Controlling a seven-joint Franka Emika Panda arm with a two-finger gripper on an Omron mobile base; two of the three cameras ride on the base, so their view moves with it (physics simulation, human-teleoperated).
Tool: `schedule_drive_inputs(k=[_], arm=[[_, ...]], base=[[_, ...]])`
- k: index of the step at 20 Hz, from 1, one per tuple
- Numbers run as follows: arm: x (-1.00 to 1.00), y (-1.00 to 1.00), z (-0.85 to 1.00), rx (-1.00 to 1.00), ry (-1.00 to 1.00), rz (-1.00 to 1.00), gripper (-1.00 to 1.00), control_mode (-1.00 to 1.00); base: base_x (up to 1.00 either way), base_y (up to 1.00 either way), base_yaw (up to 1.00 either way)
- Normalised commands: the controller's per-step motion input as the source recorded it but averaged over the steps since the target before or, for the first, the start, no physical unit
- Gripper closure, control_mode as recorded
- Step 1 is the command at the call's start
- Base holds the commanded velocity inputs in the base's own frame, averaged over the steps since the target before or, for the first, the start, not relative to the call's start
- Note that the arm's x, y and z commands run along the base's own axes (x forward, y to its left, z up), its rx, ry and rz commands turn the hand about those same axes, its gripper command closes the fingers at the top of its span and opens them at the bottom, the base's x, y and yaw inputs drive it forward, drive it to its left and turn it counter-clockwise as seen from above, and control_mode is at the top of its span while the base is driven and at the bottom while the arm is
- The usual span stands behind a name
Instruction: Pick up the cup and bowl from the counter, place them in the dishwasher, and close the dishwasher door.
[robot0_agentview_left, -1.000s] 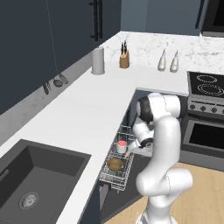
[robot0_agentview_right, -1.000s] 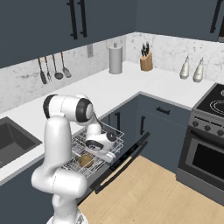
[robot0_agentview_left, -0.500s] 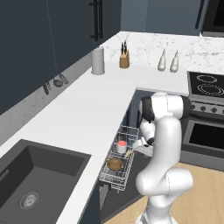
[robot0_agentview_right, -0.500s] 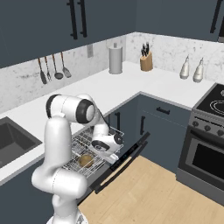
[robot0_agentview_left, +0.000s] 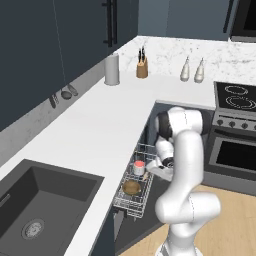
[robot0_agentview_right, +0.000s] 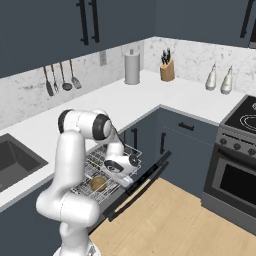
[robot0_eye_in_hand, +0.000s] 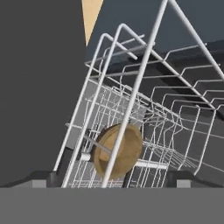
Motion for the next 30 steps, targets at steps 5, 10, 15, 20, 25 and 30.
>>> schedule_drive_inputs(k=[5, 10, 15, 20, 25, 30], arm=[[0.39, 0.27, -0.34, 0.13, 0.0, 0.0, -1.0, -1.0], [0.45, 0.37, -0.33, 0.14, 0.0, 0.0, -1.0, -1.0], [0.59, 0.53, -0.28, 0.13, 0.0, 0.0, -1.0, -1.0], [0.62, 0.5, -0.09, 0.11, 0.0, 0.0, -1.0, -1.0], [-0.29, -0.5, 0.48, 0.0, -0.05, -0.06, -1.0, -1.0], [-0.84, -0.95, 0.76, 0.0, -0.09, -0.12, -1.0, -1.0]], base=[[0.0, 0.0, 0.0], [0.0, 0.0, 0.0], [0.0, 0.0, 0.0], [0.0, 0.0, 0.0], [0.0, 0.0, 0.0], [0.0, 0.0, 0.0]])
